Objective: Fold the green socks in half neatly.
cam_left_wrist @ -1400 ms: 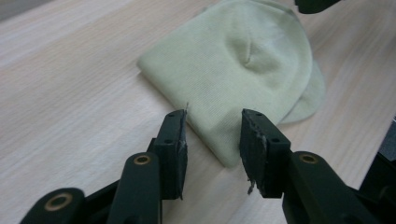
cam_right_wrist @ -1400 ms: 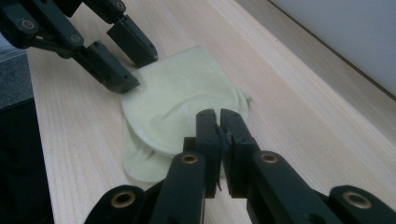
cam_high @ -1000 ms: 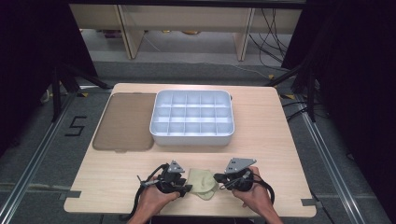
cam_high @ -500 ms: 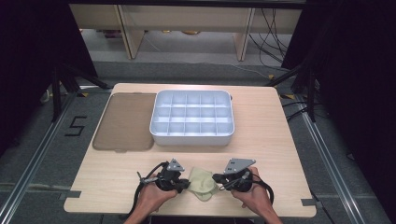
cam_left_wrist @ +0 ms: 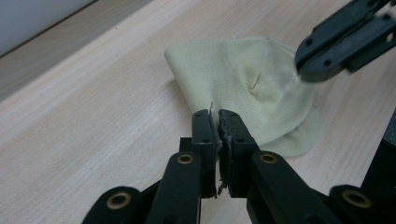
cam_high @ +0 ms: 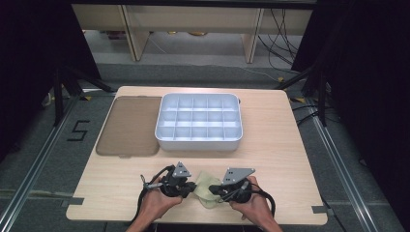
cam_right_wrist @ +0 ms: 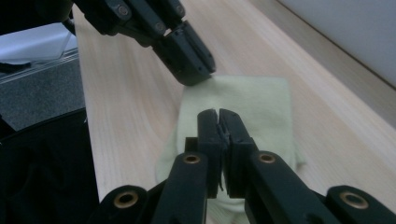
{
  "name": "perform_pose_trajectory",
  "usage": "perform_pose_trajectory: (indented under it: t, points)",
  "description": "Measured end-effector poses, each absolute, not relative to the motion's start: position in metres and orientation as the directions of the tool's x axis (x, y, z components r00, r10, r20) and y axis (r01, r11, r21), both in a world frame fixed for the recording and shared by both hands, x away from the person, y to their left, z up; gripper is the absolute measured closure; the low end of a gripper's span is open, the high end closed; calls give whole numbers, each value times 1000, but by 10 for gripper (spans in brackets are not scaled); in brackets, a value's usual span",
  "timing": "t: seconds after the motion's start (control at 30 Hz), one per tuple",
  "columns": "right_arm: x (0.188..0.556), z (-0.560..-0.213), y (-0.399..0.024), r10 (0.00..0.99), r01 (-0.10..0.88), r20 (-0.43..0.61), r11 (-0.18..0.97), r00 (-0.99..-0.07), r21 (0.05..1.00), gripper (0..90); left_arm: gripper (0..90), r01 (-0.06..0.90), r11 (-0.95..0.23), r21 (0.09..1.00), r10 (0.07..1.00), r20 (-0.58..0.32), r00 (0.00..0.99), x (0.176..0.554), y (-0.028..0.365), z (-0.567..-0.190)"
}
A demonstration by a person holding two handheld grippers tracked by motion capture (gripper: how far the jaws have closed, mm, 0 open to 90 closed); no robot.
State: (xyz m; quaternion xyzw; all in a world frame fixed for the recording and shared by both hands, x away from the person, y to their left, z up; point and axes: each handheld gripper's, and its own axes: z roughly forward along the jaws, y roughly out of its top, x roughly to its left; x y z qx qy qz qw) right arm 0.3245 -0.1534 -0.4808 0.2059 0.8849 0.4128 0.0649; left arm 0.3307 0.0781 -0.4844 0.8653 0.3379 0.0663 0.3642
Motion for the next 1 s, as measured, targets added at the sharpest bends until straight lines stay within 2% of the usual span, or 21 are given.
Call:
perform_pose_trajectory:
  t: [0.4, 0.63, 0.67, 0.83, 1.0]
  points:
    - [326, -507, -125, 366, 312, 79, 638, -927, 704, 894, 855, 508, -510, 695, 619, -113, 777, 325, 76, -480]
    - [327, -506, -129, 368, 321, 95, 622, -925, 715, 894, 855, 474, -535, 699, 607, -72, 792, 321, 75, -476]
    - [328, -504, -132, 376, 318, 86, 617, -923, 720, 894, 855, 483, -525, 701, 606, -91, 790, 319, 74, -476]
    - [346, -493, -149, 489, 368, 57, 569, -870, 735, 894, 854, 472, -532, 703, 605, -74, 793, 319, 72, -476]
    - [360, -498, -153, 516, 377, 40, 568, -855, 732, 894, 853, 449, -551, 704, 594, -47, 803, 318, 70, -475]
